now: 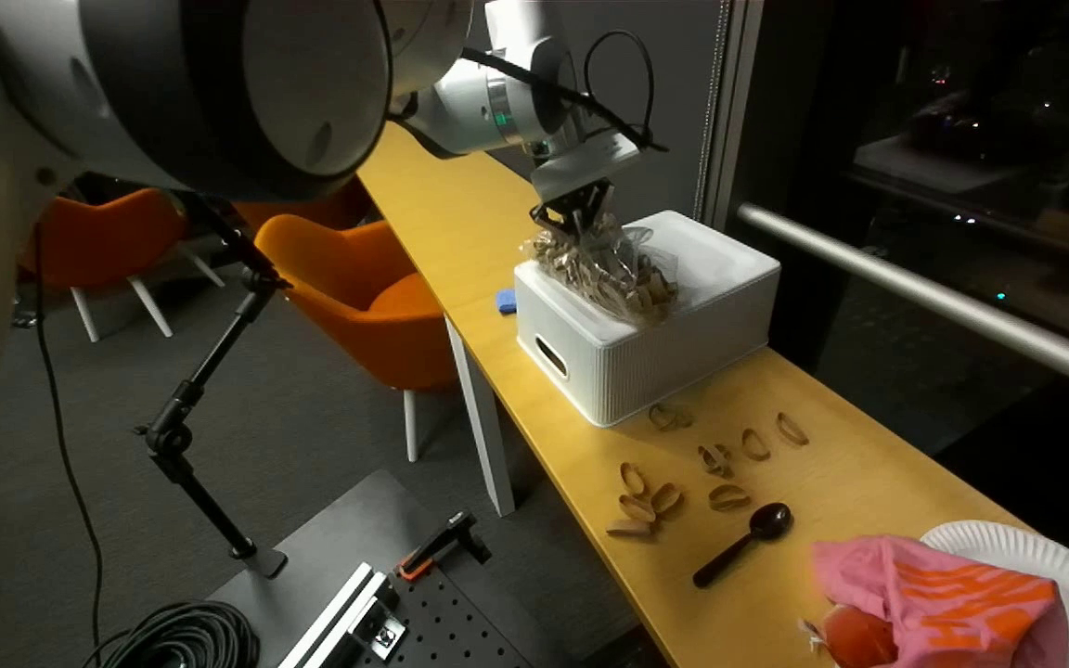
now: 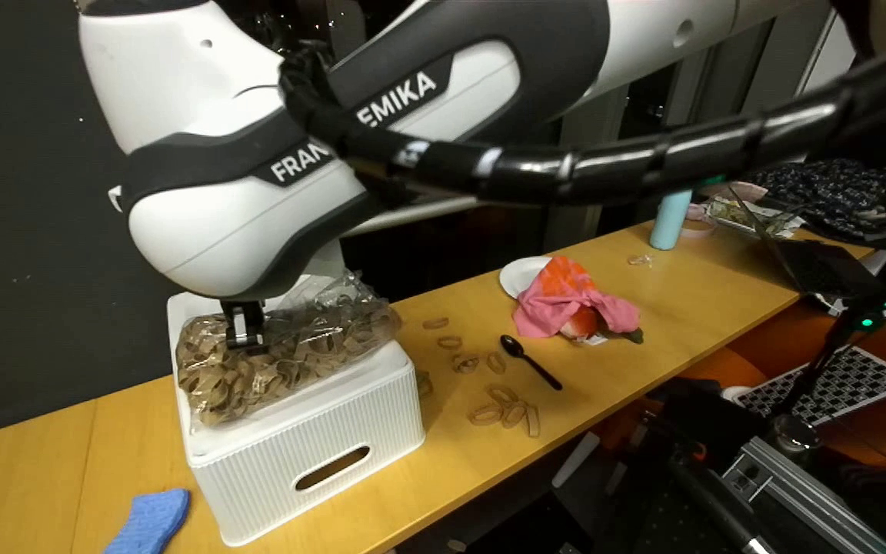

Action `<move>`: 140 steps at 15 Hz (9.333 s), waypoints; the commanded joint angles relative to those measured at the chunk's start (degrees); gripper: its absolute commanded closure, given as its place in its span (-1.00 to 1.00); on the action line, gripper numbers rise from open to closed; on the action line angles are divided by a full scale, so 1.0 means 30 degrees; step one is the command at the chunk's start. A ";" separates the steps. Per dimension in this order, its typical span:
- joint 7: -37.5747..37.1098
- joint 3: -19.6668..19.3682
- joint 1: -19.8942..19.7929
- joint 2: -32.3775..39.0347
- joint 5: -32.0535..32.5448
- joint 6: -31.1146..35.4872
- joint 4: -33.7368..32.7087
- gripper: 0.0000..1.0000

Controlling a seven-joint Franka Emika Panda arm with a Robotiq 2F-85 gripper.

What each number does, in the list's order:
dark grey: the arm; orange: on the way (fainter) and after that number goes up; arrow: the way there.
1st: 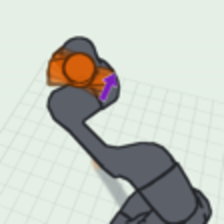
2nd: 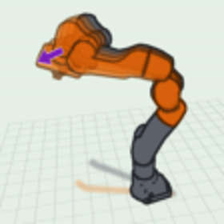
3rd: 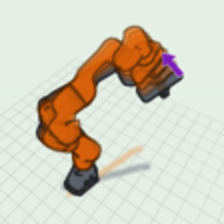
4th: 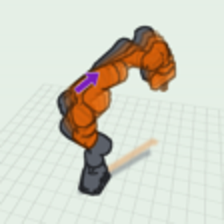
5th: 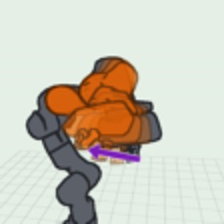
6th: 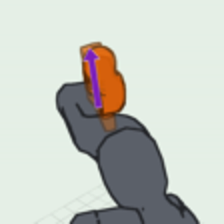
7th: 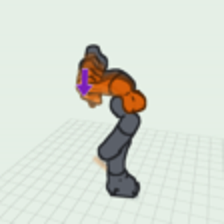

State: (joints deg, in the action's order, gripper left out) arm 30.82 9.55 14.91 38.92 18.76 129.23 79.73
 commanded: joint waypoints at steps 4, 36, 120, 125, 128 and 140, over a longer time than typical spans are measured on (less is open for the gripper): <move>-0.1153 -0.0284 0.0692 0.0761 0.0187 -0.1585 -0.1958 0.14; -1.2546 -0.2969 -0.4445 -1.5579 -0.3587 -0.0411 1.8790 -1.00; -1.3705 -0.5142 -0.4823 -0.0876 -0.6255 0.7827 1.2027 -1.00; -1.3647 -0.5135 -0.4708 -0.0243 -0.6267 0.7739 1.1611 -0.63; -1.3628 -0.5166 -0.4694 0.0031 -0.6267 0.7696 1.1325 -0.16; -1.3689 -0.5235 -0.4455 -0.0421 -0.6156 0.7620 1.1148 0.98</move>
State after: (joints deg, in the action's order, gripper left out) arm -9.38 -5.23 0.69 37.81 -0.54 151.79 113.73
